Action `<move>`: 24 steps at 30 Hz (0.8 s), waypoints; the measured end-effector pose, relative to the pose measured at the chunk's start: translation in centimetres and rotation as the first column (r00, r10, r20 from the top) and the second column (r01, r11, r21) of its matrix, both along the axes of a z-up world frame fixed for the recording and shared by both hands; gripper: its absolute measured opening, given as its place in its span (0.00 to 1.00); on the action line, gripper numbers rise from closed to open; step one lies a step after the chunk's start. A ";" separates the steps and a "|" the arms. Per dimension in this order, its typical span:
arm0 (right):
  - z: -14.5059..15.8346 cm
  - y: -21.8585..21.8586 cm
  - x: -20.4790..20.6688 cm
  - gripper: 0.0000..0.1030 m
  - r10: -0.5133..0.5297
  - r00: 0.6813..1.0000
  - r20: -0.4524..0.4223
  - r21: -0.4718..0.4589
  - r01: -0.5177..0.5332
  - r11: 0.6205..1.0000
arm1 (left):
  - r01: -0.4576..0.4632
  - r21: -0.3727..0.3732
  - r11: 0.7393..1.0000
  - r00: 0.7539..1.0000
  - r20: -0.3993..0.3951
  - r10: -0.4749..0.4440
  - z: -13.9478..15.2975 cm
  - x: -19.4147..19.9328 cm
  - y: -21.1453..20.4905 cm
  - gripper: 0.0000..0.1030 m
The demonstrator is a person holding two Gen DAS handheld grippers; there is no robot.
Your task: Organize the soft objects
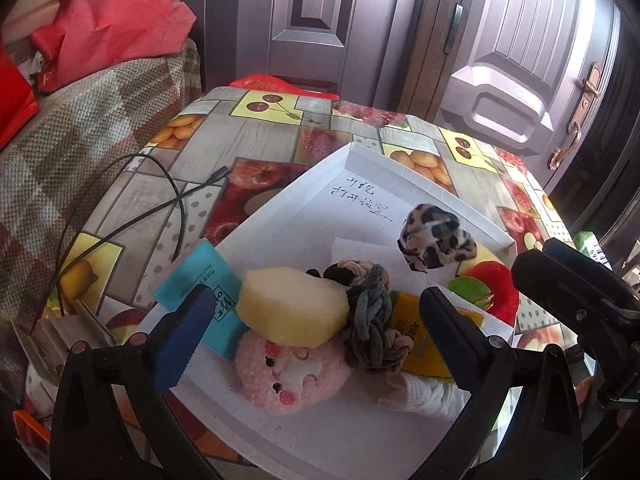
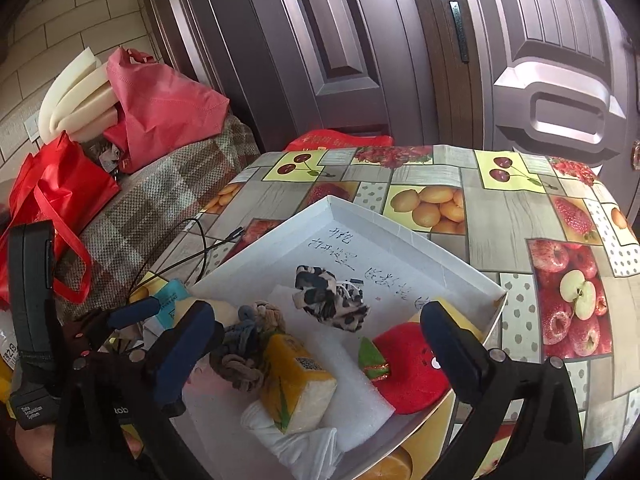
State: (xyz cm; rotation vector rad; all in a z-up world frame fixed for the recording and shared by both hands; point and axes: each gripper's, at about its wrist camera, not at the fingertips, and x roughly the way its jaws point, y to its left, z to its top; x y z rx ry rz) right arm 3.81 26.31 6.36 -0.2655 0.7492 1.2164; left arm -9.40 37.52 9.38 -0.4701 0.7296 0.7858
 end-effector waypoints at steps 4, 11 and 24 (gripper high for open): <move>0.9 -1.1 -0.6 1.00 -0.009 1.000 0.015 0.014 0.009 1.000 | 0.002 0.012 1.000 1.000 0.011 -0.002 0.9 -0.4 -1.0 1.00; 4.4 -4.9 -2.9 1.00 -0.038 0.994 0.100 0.100 0.028 0.995 | 0.015 0.056 0.998 0.997 0.072 -0.019 4.2 -2.0 -3.8 1.00; 12.2 -14.3 -5.3 1.00 -0.326 0.918 0.226 0.292 0.255 0.922 | 0.064 0.215 0.974 0.991 0.105 -0.088 11.7 -4.6 -11.3 1.00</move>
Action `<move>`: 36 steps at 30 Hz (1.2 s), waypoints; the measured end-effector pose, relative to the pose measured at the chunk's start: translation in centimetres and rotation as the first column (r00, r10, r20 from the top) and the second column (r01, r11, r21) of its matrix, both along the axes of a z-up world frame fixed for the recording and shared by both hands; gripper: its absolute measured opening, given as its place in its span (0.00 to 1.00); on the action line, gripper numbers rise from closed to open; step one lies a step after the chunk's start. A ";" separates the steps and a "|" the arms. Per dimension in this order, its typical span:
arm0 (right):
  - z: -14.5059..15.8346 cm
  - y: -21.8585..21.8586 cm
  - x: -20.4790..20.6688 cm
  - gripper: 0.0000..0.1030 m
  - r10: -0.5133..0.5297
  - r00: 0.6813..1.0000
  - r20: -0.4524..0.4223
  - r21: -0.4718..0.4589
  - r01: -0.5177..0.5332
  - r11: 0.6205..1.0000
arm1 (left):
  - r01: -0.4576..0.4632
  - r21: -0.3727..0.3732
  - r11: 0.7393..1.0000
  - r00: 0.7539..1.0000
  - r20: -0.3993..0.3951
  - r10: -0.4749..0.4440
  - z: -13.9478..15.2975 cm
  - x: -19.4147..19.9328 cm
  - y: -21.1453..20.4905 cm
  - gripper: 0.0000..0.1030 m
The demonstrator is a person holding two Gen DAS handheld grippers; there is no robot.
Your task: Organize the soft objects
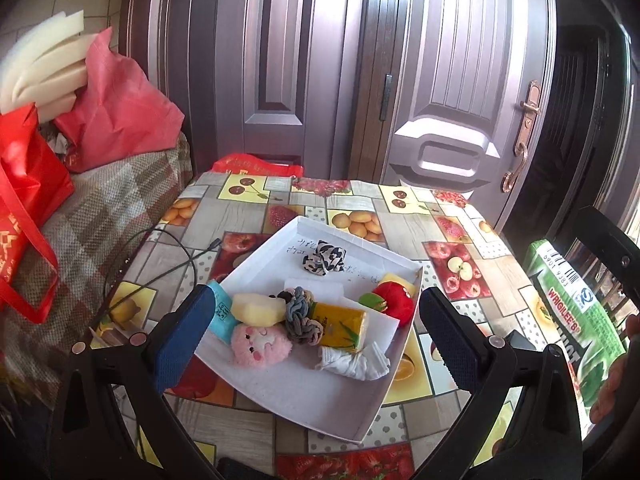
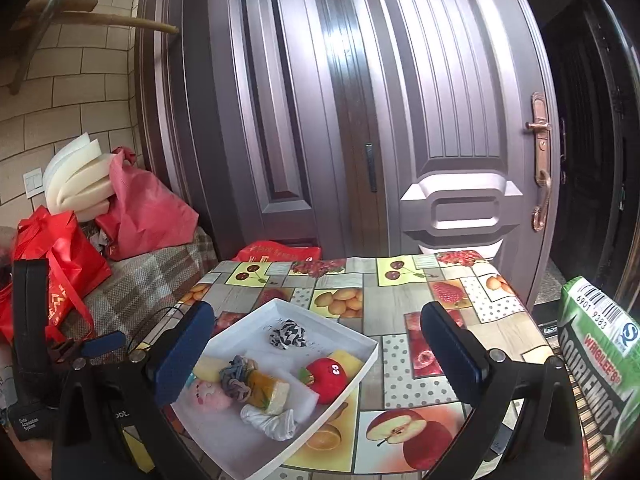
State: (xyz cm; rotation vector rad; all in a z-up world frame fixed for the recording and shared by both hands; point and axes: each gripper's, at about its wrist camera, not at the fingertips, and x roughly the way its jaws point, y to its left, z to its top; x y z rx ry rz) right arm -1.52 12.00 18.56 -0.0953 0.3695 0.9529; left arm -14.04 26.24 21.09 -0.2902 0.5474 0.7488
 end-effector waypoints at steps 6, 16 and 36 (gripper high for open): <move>2.3 -4.3 -0.5 1.00 -0.074 0.997 0.024 0.077 0.072 0.994 | -0.038 0.090 0.995 0.999 -0.005 0.039 3.3 -1.5 -4.0 1.00; 5.5 -11.1 -1.8 1.00 -0.064 0.995 0.077 0.192 0.049 0.980 | -0.161 0.144 0.976 0.987 0.024 0.159 5.7 -4.3 -9.2 1.00; 3.5 -16.1 -1.7 1.00 -0.151 0.988 0.019 0.111 0.148 0.983 | -0.158 0.080 0.984 0.985 -0.055 0.163 3.6 -3.9 -12.9 1.00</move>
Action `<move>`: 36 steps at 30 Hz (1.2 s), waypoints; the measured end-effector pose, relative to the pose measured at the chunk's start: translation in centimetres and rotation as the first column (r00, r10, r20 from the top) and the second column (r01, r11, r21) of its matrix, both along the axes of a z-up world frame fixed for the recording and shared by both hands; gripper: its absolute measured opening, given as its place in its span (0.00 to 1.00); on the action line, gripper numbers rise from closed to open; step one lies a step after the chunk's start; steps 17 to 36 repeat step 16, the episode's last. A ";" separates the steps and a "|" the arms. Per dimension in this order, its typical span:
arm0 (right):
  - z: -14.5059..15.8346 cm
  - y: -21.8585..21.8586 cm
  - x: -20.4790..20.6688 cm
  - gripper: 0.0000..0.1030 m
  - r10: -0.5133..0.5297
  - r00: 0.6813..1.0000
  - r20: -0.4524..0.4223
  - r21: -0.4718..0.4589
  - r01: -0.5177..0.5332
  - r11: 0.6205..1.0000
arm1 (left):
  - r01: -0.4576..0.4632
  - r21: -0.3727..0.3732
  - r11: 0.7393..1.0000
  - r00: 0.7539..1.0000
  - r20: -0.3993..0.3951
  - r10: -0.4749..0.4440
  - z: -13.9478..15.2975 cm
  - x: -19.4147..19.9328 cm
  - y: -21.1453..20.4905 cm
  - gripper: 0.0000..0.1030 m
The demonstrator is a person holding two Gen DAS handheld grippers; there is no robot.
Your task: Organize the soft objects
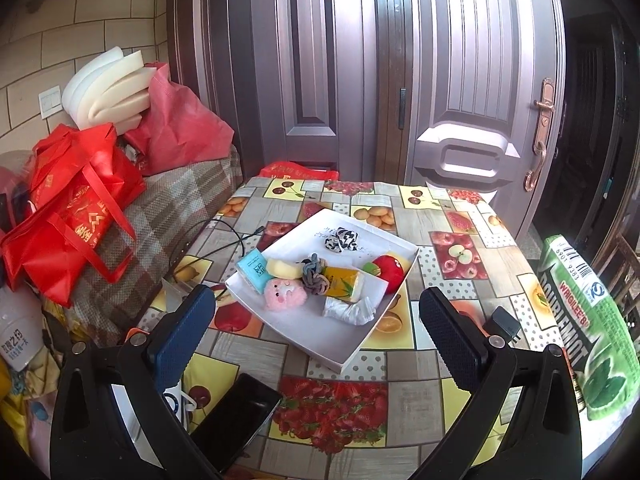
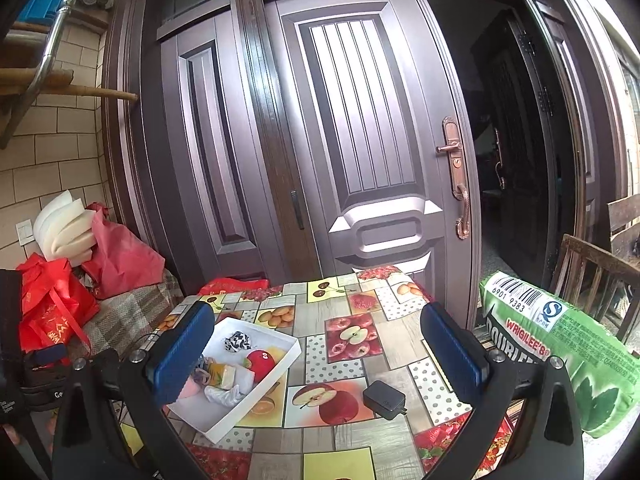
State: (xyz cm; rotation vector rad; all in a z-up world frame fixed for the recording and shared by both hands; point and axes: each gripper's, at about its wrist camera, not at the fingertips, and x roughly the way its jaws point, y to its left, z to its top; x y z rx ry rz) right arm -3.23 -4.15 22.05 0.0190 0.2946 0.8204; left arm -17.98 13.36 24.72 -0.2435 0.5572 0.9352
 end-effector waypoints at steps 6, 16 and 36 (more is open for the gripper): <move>0.1 -0.1 -0.1 1.00 0.005 1.000 0.001 -0.003 -0.005 1.000 | 0.005 -0.014 1.000 1.000 -0.002 -0.005 -0.1 0.3 0.1 1.00; -0.2 -0.4 0.4 1.00 -0.020 1.000 -0.019 -0.002 0.020 1.000 | 0.032 -0.046 0.998 0.999 -0.020 -0.033 -0.8 1.1 0.1 1.00; -0.2 -0.4 0.4 1.00 -0.020 1.000 -0.019 -0.002 0.020 1.000 | 0.032 -0.046 0.998 0.999 -0.020 -0.033 -0.8 1.1 0.1 1.00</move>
